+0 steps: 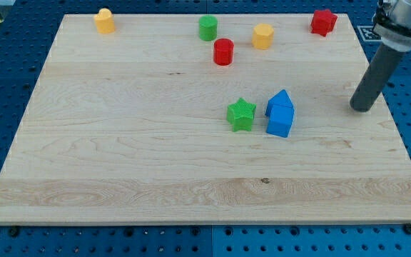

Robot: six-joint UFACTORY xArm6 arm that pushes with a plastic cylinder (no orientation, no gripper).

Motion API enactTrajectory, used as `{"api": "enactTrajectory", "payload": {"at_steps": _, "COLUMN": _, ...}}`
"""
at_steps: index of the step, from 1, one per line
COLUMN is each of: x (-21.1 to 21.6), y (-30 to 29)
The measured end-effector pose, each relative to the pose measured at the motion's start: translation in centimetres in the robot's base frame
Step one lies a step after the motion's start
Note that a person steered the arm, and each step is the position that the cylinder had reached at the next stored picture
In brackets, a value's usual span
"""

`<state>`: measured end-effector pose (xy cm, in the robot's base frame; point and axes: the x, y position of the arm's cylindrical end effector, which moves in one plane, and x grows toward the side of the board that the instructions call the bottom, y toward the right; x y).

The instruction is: Separate the blue triangle from blue cube

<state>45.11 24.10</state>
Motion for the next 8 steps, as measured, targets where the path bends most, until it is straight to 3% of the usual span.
{"api": "enactTrajectory", "payload": {"at_steps": 4, "x": -0.5, "y": -16.7}}
{"api": "enactTrajectory", "payload": {"at_steps": 8, "x": -2.0, "y": -17.8}}
